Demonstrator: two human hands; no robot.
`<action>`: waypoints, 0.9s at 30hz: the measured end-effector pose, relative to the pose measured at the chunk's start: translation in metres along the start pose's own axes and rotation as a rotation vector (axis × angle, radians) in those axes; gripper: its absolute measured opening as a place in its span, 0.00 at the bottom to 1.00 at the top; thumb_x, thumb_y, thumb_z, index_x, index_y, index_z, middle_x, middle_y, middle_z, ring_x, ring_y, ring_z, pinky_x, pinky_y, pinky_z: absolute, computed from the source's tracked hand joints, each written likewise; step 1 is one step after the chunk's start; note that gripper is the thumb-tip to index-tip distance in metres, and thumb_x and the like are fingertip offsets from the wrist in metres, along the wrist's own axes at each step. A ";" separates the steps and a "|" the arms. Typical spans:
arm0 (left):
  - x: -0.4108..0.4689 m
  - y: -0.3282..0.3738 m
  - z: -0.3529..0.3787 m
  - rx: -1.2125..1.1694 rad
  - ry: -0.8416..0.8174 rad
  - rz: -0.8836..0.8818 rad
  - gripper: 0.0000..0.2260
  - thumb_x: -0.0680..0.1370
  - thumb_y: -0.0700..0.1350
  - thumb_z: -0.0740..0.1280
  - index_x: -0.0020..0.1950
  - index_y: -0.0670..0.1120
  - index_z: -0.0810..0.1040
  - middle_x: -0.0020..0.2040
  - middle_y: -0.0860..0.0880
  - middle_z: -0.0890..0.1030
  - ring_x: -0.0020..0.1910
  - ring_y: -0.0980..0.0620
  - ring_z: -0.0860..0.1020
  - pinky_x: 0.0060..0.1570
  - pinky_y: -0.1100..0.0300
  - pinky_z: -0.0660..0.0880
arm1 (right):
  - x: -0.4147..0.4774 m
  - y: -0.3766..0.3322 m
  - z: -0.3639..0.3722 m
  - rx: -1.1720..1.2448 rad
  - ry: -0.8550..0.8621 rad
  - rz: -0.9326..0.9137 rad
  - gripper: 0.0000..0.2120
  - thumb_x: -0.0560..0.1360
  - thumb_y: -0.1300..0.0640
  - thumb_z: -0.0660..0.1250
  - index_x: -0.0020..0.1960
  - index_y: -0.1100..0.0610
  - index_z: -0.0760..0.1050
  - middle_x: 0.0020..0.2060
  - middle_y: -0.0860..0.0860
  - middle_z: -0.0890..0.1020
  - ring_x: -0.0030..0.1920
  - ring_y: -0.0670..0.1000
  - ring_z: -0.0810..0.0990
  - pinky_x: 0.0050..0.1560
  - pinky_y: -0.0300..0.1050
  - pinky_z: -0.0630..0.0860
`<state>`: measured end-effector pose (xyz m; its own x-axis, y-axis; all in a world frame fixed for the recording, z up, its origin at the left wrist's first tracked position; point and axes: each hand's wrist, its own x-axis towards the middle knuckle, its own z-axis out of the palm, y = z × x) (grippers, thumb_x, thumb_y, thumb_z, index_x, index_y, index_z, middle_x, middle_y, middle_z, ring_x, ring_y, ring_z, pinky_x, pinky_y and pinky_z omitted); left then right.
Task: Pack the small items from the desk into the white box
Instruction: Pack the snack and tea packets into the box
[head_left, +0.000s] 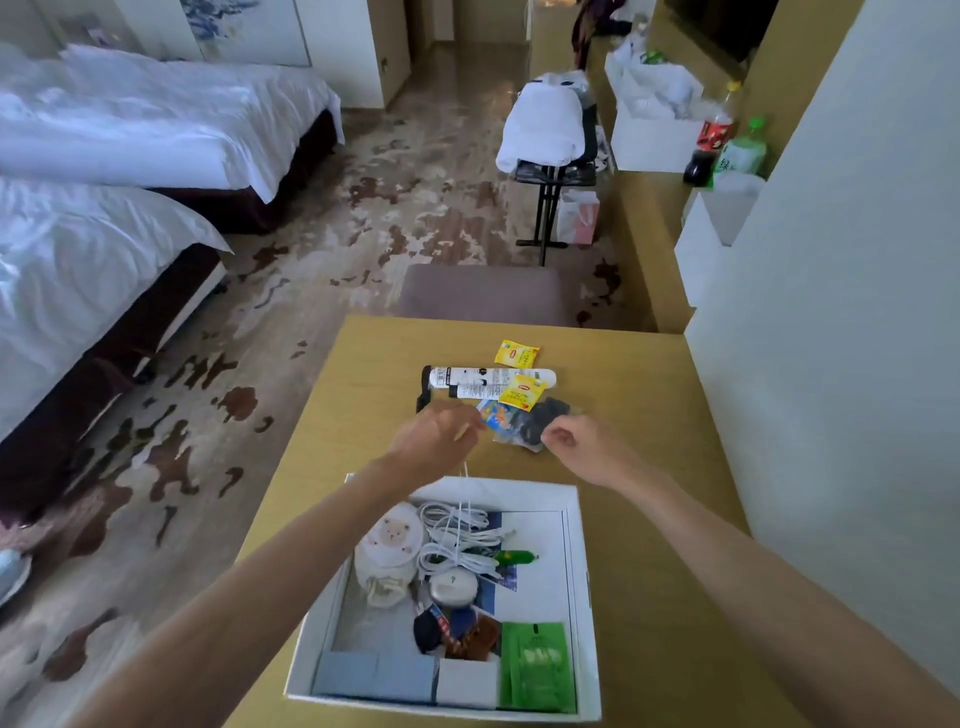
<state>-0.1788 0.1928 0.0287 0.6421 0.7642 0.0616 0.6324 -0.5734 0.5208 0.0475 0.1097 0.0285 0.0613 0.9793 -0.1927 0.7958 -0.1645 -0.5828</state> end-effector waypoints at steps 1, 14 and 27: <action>0.014 -0.006 0.005 -0.001 -0.032 -0.003 0.10 0.78 0.42 0.61 0.53 0.46 0.81 0.53 0.47 0.82 0.50 0.47 0.80 0.50 0.49 0.78 | 0.011 0.004 0.003 0.002 -0.007 0.032 0.11 0.80 0.52 0.61 0.54 0.55 0.80 0.49 0.49 0.83 0.47 0.50 0.81 0.50 0.53 0.79; 0.159 -0.095 0.055 0.129 -0.173 -0.150 0.11 0.79 0.46 0.58 0.57 0.49 0.78 0.62 0.49 0.74 0.62 0.50 0.70 0.50 0.54 0.71 | 0.180 0.035 0.040 -0.040 0.184 0.475 0.24 0.72 0.39 0.67 0.55 0.58 0.75 0.51 0.54 0.80 0.53 0.57 0.78 0.48 0.49 0.74; 0.291 -0.110 0.107 0.313 -0.367 0.016 0.18 0.82 0.45 0.57 0.71 0.45 0.64 0.72 0.46 0.65 0.69 0.44 0.63 0.61 0.41 0.68 | 0.178 0.076 0.049 0.377 0.309 0.483 0.03 0.73 0.56 0.68 0.42 0.49 0.78 0.33 0.41 0.79 0.34 0.41 0.76 0.33 0.29 0.67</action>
<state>-0.0148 0.4463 -0.1016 0.7277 0.6322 -0.2661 0.6851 -0.6888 0.2371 0.0893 0.2659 -0.0891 0.5703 0.7654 -0.2981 0.3757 -0.5658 -0.7339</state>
